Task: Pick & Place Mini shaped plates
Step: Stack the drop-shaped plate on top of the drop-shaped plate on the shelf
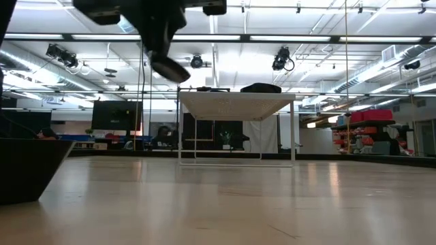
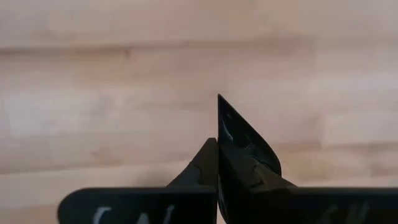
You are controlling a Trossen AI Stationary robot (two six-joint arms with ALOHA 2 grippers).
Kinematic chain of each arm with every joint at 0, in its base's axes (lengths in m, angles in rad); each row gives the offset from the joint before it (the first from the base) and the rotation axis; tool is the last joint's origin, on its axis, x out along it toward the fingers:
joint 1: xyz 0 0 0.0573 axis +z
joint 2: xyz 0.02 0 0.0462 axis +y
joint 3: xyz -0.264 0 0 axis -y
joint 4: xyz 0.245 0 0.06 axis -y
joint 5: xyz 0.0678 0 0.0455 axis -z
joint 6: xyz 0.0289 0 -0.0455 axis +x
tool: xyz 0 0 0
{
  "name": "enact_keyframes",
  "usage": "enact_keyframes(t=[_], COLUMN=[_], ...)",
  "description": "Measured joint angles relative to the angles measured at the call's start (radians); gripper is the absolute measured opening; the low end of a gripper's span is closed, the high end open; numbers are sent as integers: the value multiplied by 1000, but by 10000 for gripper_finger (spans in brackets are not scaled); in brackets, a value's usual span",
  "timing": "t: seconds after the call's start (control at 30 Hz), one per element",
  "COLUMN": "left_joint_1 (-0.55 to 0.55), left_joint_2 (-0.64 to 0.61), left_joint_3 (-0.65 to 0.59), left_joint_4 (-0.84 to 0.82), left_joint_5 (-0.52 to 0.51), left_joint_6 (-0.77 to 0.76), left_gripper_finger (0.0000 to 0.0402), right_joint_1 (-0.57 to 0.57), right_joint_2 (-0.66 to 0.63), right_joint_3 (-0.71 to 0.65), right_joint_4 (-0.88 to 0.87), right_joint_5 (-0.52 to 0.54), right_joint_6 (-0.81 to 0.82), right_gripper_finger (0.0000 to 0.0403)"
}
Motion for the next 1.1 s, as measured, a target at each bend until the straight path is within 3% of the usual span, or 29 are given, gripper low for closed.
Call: enact_keyframes(t=[0.43, 0.73, 1.1], left_joint_1=[142, 261, 379], left_joint_2=[0, 0, 0], left_joint_3=[133, 216, 242], left_joint_4=[-67, -83, -82], left_joint_5=[-163, -169, -195], left_joint_6=[138, 344, 434], left_gripper_finger=[4, 4, 9], right_joint_1=[0, 0, 0], right_joint_2=[0, 0, 0], right_joint_3=[0, 0, 0], right_joint_4=[0, 0, 0], right_joint_5=[0, 0, 0], right_joint_6=[0, 0, 0], right_gripper_finger=[19, 19, 19])
